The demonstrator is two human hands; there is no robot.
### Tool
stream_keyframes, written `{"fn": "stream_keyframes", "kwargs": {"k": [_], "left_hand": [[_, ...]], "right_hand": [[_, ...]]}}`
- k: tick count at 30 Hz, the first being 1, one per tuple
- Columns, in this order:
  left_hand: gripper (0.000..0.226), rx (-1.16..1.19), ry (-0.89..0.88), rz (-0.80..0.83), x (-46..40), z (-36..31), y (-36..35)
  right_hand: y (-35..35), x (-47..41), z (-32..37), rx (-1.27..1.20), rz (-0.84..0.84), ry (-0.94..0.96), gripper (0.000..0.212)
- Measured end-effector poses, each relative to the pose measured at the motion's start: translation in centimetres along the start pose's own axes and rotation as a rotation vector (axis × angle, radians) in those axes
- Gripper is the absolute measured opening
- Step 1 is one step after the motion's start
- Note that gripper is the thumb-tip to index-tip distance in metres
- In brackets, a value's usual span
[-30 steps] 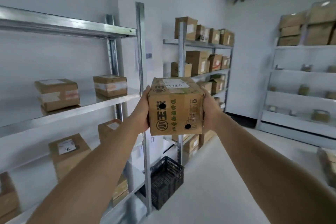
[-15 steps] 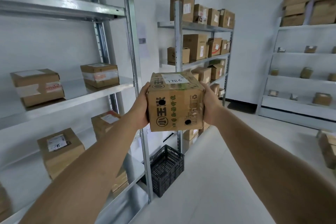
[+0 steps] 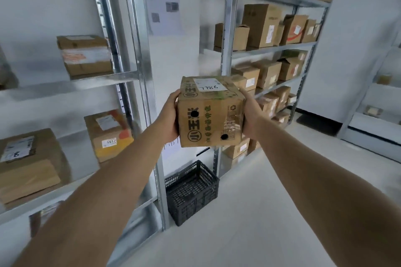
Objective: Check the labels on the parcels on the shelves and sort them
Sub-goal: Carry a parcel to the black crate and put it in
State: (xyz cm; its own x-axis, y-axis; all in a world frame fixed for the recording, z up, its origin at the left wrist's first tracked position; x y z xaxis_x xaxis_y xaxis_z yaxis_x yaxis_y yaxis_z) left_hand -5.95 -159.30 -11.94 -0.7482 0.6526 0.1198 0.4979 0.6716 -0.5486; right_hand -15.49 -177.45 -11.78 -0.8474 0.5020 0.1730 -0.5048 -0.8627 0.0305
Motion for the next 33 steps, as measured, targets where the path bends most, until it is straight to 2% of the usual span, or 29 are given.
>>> {"fn": "stream_keyframes", "kwargs": {"k": [3,6,13,17,21,26,31,33], "left_hand": [[0.052,0.017,-0.049,-0.076,-4.6,-0.2,-0.4],[0.061,0.041,-0.081,-0.136,-8.2,-0.4,0.7],[0.051,0.081,-0.146,-0.291,-18.4,-0.1,4.7],[0.051,0.11,-0.14,-0.338,-23.9,-0.2,6.6],[0.051,0.118,-0.172,-0.381,-29.7,-1.2,7.6],[0.044,0.148,-0.188,-0.429,-34.6,-1.4,8.8],[0.035,0.144,-0.164,-0.552,-37.6,0.4,10.8],[0.035,0.172,-0.142,-0.613,-38.4,2.1,12.0]], "right_hand": [[1.0,-6.6,1.7,0.034,0.076,-0.013,0.055],[0.6,-12.0,1.8,0.05,0.157,-0.028,0.055],[-2.4,-26.5,-0.4,0.066,0.332,-0.083,0.061],[-3.2,-33.0,-1.0,0.09,0.351,-0.113,0.055],[-3.8,-39.8,-0.7,0.137,0.373,-0.092,0.059],[-4.2,-45.8,-0.8,0.179,0.435,-0.123,0.059],[-5.2,-49.6,-2.1,0.296,0.554,-0.106,0.045],[-5.8,-50.9,-3.2,0.345,0.597,-0.113,0.046]]}}
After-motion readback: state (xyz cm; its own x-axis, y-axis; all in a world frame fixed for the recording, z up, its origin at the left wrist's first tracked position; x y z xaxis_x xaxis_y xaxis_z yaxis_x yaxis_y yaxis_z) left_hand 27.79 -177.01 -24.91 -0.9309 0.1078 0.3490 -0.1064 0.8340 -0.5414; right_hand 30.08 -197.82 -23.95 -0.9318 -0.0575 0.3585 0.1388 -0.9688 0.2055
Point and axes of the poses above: each hand's wrist, its own x-axis away from the middle knuckle, its own y-axis out of the back of the hand, z = x × y, the point moved 6 cm from there along -x, towards the middle knuckle, and after that the axes turned 14 degrees about x, right-handed, at the moved point
